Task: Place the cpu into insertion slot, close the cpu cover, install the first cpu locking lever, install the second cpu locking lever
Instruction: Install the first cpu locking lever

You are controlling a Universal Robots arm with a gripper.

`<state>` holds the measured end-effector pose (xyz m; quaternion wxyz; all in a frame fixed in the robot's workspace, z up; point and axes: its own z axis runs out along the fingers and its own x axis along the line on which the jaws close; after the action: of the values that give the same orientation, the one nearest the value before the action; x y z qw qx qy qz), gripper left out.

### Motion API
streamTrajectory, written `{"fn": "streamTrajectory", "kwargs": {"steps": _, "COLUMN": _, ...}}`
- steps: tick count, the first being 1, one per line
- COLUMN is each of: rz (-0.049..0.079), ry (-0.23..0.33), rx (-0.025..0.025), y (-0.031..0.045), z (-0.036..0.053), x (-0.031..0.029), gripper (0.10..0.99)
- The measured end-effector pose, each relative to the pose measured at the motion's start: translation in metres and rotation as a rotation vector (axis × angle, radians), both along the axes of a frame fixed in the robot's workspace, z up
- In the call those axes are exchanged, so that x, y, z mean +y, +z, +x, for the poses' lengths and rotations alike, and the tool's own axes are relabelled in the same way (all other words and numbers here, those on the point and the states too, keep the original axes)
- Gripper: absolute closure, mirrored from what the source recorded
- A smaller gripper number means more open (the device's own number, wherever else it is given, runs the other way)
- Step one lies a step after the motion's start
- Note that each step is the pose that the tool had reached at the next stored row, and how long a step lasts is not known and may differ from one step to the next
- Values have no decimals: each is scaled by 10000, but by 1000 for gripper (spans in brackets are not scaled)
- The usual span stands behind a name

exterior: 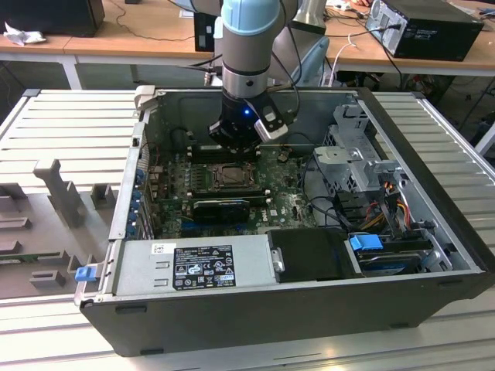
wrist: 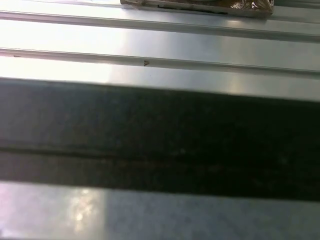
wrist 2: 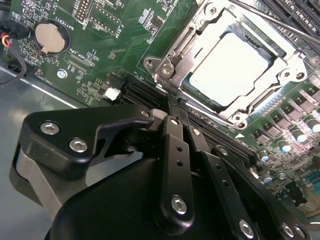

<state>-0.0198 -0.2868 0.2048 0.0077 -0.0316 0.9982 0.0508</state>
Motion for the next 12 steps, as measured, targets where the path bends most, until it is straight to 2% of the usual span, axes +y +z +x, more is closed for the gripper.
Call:
{"fn": "streamTrajectory", "kwargs": {"steps": 6, "rz": -33, "ry": -5, "rx": -1, "y": -3, "z": 0, "x": -3, "gripper": 980}}
{"fn": "streamTrajectory", "kwargs": {"steps": 12, "rz": -119, "ry": -10, "rx": 0, "y": -4, "z": 1, "x": -5, "gripper": 980}}
